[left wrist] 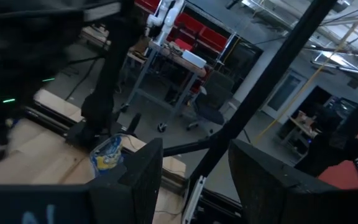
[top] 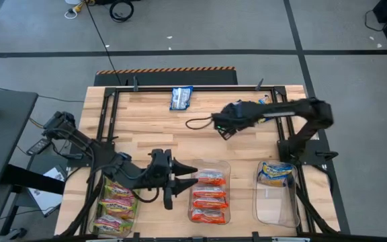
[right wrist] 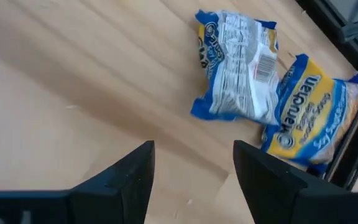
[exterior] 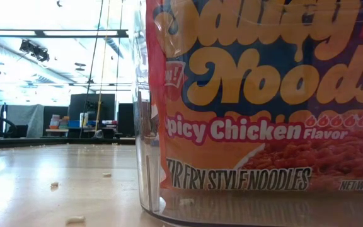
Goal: Sort Maruchan noodles
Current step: Put the blue noodle pack into the right transparent bin
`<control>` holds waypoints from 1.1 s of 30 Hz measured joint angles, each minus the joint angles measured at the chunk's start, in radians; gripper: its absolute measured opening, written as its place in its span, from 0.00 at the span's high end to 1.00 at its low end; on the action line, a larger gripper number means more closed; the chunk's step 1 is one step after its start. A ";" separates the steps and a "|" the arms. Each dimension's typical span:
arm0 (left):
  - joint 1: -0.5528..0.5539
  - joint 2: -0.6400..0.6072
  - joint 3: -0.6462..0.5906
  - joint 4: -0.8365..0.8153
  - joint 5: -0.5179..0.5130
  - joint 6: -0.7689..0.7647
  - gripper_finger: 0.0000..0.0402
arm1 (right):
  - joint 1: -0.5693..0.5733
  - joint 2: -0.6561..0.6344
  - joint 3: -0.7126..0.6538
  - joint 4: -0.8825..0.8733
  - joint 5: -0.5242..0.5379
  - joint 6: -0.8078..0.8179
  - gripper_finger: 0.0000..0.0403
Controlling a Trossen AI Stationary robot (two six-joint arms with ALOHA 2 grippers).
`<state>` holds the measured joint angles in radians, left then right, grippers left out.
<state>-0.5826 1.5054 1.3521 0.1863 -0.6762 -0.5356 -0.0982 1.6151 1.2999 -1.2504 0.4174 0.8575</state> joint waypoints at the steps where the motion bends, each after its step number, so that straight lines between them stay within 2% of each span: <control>1: 0.000 0.002 0.000 0.000 0.000 -0.003 0.53 | -0.025 0.032 0.000 0.011 0.000 -0.023 0.45; 9: 0.004 0.007 0.000 -0.017 -0.001 0.015 0.53 | -0.165 0.219 0.000 0.071 0.062 -0.168 0.49; 14: 0.013 0.007 0.000 -0.069 -0.026 0.011 0.53 | -0.210 0.296 0.000 0.191 0.063 -0.280 0.54; 18: 0.026 0.007 0.000 -0.114 -0.030 -0.002 0.53 | -0.229 0.351 0.000 0.209 0.104 -0.318 0.58; 27: 0.067 0.007 0.000 -0.135 -0.030 -0.002 0.53 | -0.225 0.380 -0.003 0.157 0.261 -0.401 0.64; 33: 0.083 0.007 0.000 -0.140 -0.029 -0.017 0.53 | -0.260 0.380 -0.037 0.180 0.233 -0.427 0.64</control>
<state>-0.5000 1.5124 1.3521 0.0463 -0.7055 -0.5529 -0.3583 1.9953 1.2626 -1.0706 0.6504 0.4301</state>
